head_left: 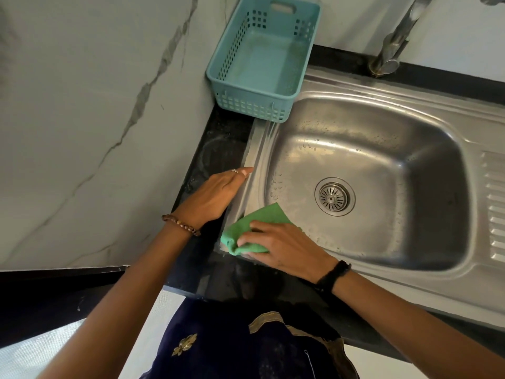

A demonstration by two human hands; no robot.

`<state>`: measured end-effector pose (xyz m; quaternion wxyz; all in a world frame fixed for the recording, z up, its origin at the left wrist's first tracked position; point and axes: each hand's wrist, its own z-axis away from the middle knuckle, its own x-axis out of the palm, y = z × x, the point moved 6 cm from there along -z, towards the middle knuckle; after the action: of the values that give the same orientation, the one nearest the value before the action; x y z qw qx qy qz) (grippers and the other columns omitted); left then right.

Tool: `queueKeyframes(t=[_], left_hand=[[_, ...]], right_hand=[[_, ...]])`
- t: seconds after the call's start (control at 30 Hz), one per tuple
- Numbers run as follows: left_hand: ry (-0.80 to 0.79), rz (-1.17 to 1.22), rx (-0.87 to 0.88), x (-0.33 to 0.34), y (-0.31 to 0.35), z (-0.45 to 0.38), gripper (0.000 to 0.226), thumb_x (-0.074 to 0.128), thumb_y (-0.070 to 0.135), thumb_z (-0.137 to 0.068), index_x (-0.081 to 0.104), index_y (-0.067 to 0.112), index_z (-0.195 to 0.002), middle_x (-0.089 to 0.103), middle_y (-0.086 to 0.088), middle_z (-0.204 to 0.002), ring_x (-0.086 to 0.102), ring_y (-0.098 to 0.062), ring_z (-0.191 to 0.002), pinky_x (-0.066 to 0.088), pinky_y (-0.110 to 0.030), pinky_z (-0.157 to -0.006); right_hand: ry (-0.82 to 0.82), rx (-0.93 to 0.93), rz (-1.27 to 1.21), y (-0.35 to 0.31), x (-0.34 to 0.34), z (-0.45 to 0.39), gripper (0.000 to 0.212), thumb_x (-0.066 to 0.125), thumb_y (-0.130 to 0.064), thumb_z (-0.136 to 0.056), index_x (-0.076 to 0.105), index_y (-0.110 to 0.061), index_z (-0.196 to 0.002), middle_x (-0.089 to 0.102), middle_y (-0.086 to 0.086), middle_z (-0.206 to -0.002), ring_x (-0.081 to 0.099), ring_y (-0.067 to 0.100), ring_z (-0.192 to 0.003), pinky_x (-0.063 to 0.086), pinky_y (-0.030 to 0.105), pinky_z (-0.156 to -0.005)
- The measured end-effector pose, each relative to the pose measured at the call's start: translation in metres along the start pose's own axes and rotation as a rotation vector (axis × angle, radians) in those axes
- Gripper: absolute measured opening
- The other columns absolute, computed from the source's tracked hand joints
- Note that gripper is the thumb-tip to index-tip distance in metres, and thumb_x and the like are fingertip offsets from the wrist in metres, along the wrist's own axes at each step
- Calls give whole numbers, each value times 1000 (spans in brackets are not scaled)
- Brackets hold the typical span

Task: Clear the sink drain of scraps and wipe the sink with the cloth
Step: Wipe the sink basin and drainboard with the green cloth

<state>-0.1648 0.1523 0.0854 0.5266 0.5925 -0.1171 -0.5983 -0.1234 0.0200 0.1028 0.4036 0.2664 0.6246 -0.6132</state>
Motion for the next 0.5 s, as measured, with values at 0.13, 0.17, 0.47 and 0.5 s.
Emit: queueKeyframes(t=[0.13, 0.17, 0.47, 0.5], left_hand=[[1, 46, -49, -2, 0, -1, 43, 21, 31, -99, 41, 22, -137, 42, 0, -145, 36, -5, -131, 22, -17, -106], [-10, 3, -46, -2, 1, -1, 42, 22, 26, -100, 39, 20, -138, 41, -1, -145, 35, -7, -132, 21, -15, -105], [12, 13, -52, -7, 13, -5, 40, 25, 30, -99, 54, 21, -124, 56, 0, -129, 44, 2, -116, 32, -4, -93], [7, 3, -63, -8, 15, -6, 37, 25, 31, -99, 58, 21, -113, 60, -3, -117, 51, -7, -114, 39, -15, -96]], right_hand=[[123, 80, 29, -3, 2, -33, 25, 49, -27, -94, 60, -16, -113, 66, 6, -110, 65, 23, -84, 54, 37, -70], [143, 111, 32, -1, 1, -38, 25, 50, -26, -93, 60, -15, -113, 66, 6, -110, 65, 24, -85, 54, 38, -71], [148, 204, -93, -1, 12, -6, 19, 61, -29, -86, 62, -14, -99, 70, 3, -100, 67, 23, -77, 54, 38, -68], [183, 226, -76, 0, 12, -8, 20, 60, -30, -87, 62, -14, -98, 70, 3, -98, 67, 24, -75, 54, 36, -66]])
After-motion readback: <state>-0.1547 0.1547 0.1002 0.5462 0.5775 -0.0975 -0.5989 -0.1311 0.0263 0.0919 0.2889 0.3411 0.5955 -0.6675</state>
